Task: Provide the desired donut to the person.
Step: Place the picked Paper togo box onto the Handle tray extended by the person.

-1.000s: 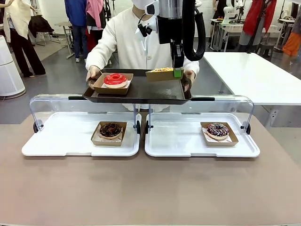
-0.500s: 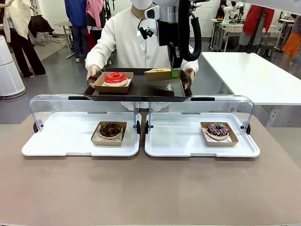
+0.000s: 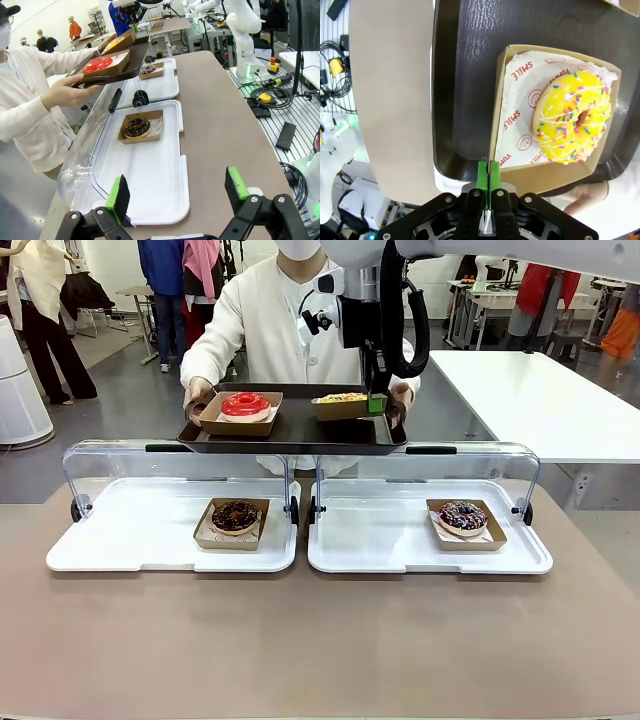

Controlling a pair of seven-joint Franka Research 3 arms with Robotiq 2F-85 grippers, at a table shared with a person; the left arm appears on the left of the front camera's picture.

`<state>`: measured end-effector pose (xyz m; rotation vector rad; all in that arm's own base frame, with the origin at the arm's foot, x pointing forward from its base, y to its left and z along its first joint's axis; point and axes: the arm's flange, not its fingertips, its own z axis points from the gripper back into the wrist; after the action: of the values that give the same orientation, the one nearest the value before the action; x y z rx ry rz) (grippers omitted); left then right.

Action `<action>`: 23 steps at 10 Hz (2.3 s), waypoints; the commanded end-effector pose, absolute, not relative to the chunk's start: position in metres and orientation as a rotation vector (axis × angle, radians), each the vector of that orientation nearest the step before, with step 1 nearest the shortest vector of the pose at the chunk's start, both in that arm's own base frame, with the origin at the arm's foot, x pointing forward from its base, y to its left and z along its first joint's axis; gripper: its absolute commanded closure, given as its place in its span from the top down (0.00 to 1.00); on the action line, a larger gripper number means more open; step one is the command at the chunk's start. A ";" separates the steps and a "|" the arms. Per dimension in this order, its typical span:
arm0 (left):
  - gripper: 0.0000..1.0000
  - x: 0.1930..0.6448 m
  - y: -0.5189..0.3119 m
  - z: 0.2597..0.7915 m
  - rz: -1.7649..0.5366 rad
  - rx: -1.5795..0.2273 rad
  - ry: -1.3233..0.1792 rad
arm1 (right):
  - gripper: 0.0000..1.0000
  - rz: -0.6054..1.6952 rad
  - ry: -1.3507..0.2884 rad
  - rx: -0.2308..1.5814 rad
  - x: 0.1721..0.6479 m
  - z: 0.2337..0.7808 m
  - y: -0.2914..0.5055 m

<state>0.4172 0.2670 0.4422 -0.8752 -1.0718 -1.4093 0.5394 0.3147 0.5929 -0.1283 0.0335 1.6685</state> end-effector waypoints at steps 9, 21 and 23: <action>1.00 0.416 0.267 0.445 -1.397 -0.878 -1.064 | 1.00 1.646 0.031 -0.058 0.543 0.599 0.311; 1.00 0.416 0.267 0.445 -1.397 -0.878 -1.064 | 1.00 1.570 -0.005 -0.038 0.490 0.617 0.282; 1.00 0.416 0.267 0.445 -1.397 -0.878 -1.064 | 1.00 1.539 -0.018 0.006 0.458 0.619 0.257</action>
<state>0.4172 0.2669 0.4418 -0.8760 -1.0716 -1.4088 0.4829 0.2768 0.6340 -0.0254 0.0057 1.5716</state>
